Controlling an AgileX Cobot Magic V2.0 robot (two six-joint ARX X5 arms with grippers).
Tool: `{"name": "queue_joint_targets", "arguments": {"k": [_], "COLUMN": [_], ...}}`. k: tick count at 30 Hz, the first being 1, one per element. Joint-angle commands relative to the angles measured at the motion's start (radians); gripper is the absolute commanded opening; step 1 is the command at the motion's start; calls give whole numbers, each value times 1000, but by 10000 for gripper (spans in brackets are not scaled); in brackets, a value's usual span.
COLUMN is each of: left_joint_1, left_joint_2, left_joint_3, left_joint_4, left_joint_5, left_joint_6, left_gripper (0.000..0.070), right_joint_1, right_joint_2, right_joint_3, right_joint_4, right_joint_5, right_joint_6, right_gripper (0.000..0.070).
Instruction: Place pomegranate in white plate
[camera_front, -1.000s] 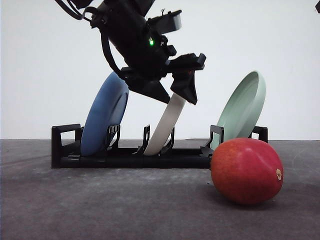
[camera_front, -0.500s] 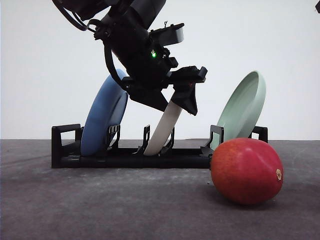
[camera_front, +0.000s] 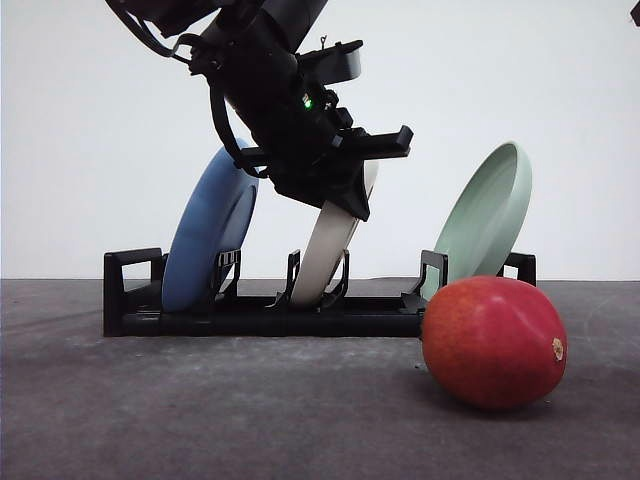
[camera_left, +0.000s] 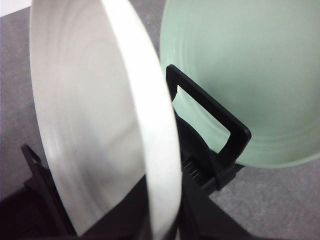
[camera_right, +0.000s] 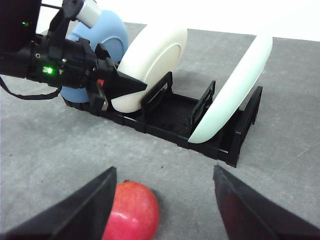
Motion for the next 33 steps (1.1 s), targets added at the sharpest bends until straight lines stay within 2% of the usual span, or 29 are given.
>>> {"name": "queue_joint_targets", "arguments": {"k": [1, 8, 20, 33], "left_joint_1": [-11, -11, -11, -11], "left_joint_2": [16, -22, -123, -260], "left_joint_3": [16, 19, 48, 48], "left_joint_4": [-6, -7, -40, -185], "left_joint_5": [24, 24, 24, 25], "left_joint_6": [-81, -183, -206, -205], "left_gripper": [11, 11, 10, 10], "right_joint_1": [4, 4, 4, 4], "right_joint_2": [3, 3, 3, 3], "right_joint_3": [18, 18, 18, 18], "right_joint_4": [10, 10, 10, 10], "right_joint_5": [0, 0, 0, 0], "right_joint_6": [7, 7, 8, 8], "right_gripper": [389, 389, 389, 389]}}
